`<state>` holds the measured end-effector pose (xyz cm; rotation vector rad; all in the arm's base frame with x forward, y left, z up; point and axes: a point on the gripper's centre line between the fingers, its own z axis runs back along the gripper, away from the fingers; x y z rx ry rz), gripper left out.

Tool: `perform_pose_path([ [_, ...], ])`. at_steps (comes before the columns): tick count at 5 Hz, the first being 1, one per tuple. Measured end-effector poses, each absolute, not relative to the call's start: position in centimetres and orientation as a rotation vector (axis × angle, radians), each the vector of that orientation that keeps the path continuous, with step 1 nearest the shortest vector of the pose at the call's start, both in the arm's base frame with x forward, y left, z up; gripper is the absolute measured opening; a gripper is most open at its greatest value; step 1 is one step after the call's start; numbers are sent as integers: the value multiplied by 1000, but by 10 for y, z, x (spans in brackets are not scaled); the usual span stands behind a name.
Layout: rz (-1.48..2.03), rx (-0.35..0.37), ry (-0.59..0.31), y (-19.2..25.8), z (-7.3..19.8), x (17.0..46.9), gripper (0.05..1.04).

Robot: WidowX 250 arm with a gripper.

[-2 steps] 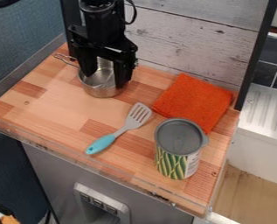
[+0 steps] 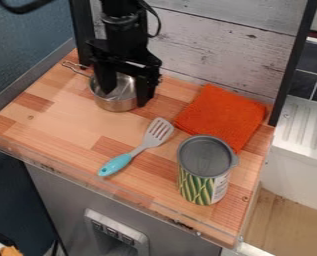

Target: Put the silver pot on top of the orange cloth

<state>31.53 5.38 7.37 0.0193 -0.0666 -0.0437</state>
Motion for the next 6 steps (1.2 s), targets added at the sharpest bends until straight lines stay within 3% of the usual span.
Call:
perform_pose_path([
  [2, -4, 28, -46, 74, 41, 370, 1000],
  [3, -11, 50, -14, 77, 30, 373, 945],
  [5, -33, 77, 18, 75, 10, 372, 349],
  [6, -36, 79, 23, 75, 8, 372, 145],
])
